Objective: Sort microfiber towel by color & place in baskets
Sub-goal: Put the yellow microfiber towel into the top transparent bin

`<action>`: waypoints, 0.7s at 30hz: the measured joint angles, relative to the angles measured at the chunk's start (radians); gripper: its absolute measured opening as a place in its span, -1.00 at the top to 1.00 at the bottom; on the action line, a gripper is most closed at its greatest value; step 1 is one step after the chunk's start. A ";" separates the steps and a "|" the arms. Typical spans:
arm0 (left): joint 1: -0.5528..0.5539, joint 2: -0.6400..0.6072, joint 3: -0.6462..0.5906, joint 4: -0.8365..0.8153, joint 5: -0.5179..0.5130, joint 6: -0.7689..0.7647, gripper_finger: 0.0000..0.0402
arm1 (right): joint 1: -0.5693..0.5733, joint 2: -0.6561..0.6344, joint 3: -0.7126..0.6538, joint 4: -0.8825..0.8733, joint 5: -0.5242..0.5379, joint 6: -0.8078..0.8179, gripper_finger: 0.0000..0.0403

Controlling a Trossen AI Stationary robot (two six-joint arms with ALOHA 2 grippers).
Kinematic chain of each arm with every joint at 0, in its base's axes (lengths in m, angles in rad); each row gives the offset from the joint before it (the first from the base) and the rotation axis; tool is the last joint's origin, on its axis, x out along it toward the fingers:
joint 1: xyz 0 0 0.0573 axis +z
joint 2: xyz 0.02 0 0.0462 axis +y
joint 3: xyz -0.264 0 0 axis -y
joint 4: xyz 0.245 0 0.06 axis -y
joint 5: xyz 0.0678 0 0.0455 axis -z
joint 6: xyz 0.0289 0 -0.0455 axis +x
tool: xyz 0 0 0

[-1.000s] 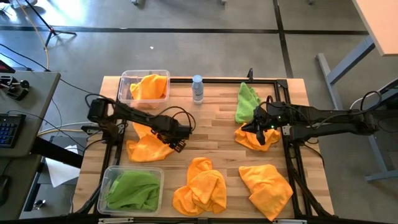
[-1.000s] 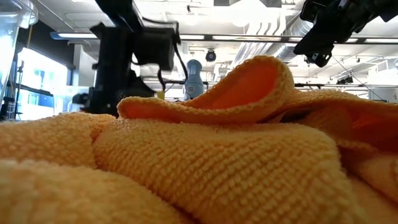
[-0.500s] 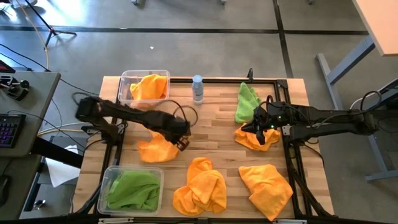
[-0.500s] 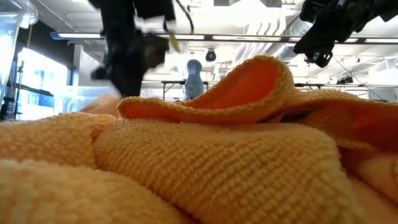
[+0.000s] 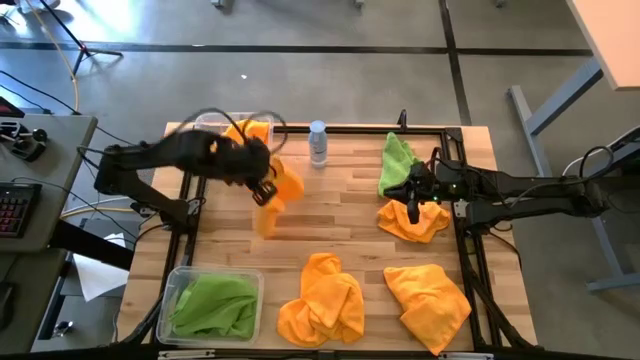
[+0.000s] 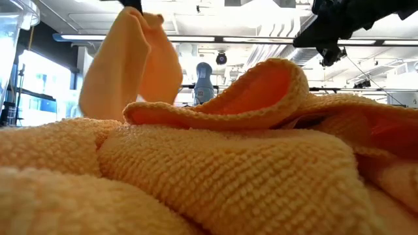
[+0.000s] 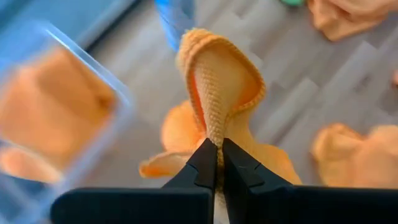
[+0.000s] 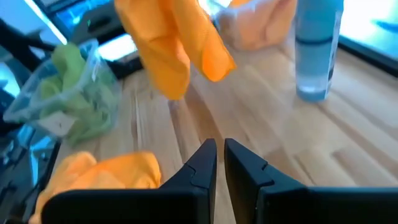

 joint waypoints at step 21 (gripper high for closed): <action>0.617 0.029 0.414 -0.136 -0.124 0.855 1.00 | 0.000 0.161 0.000 0.052 0.170 0.218 0.86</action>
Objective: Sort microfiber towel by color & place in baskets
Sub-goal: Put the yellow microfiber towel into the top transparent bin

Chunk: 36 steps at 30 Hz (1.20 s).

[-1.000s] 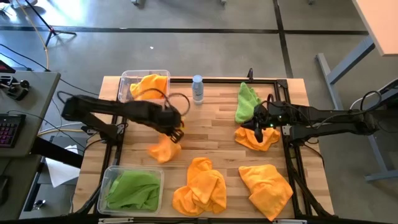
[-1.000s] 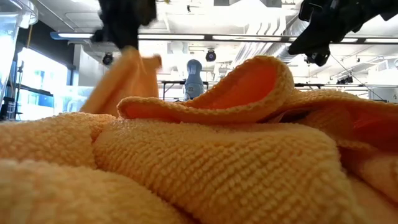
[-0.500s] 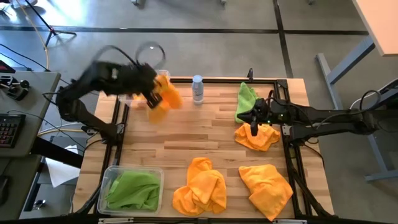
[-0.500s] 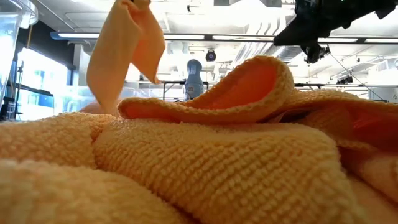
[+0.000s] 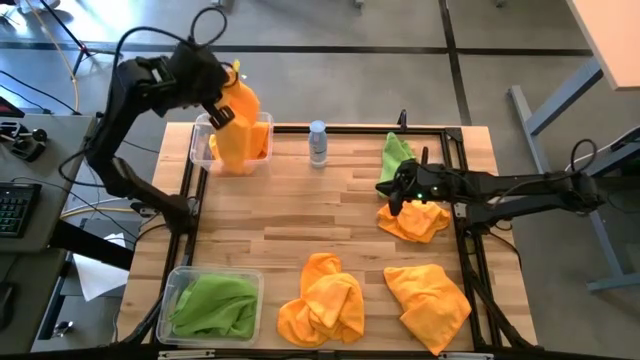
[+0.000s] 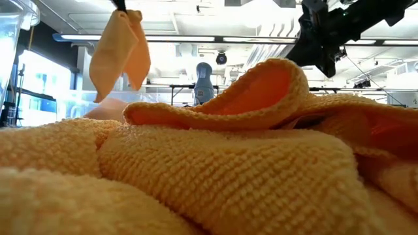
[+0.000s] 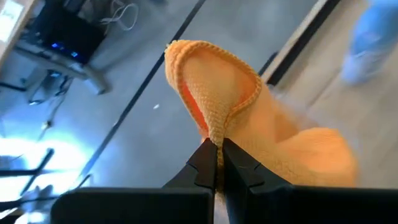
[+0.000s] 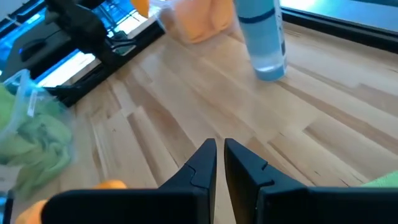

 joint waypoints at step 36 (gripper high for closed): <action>0.309 -0.021 -0.702 0.316 0.312 -0.058 1.00 | -0.001 0.014 0.000 0.057 0.074 0.018 0.86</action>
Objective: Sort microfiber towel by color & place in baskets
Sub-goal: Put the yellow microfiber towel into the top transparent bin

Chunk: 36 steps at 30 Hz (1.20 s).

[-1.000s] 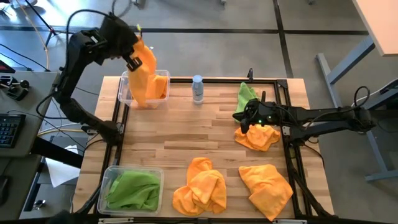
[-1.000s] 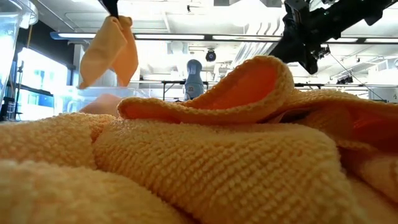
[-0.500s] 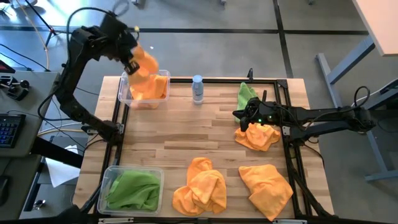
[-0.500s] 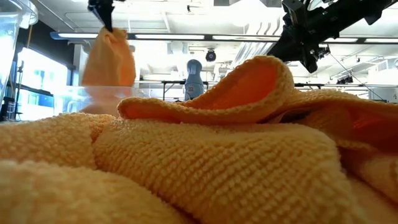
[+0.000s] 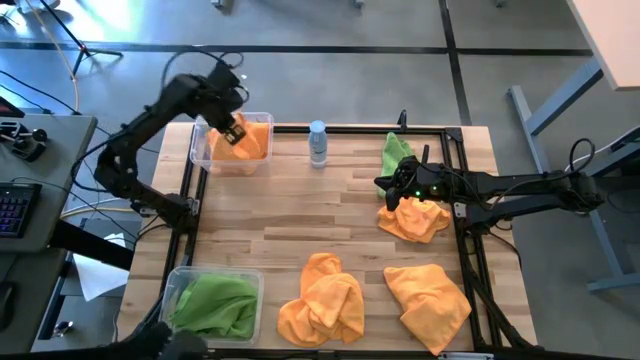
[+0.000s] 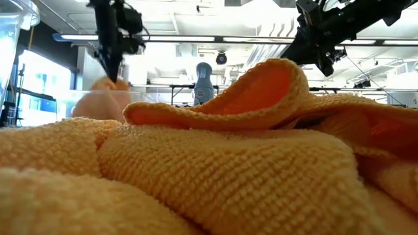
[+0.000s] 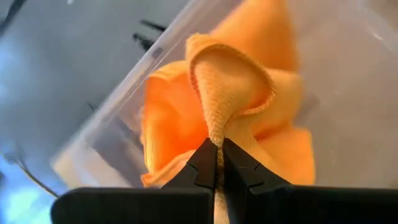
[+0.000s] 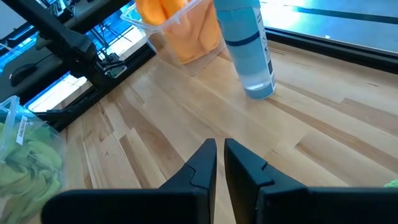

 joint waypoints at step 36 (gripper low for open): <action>0.031 0.034 -0.357 0.386 0.043 -0.632 0.33 | 0.000 0.000 0.000 -0.001 0.000 -0.002 0.86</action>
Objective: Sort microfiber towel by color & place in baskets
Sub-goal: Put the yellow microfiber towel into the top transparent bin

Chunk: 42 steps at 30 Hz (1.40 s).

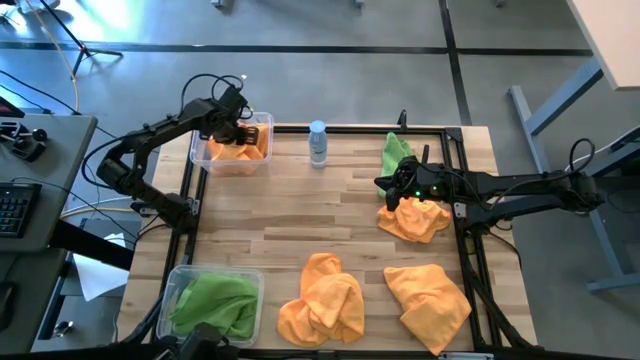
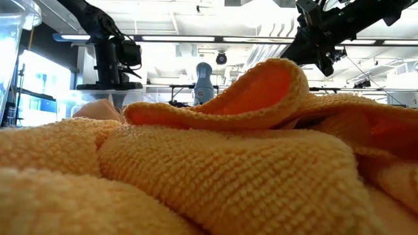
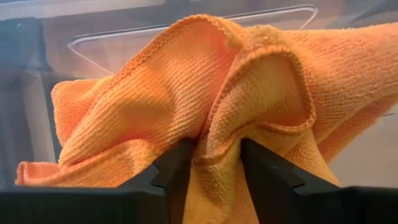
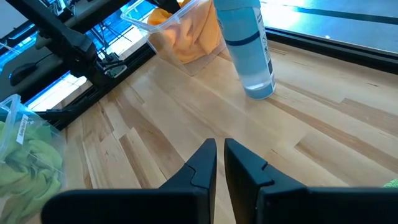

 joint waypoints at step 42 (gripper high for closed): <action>-0.611 -0.307 0.203 0.011 -0.041 0.140 0.94 | 0.000 0.000 0.000 -0.042 -0.016 -0.001 0.86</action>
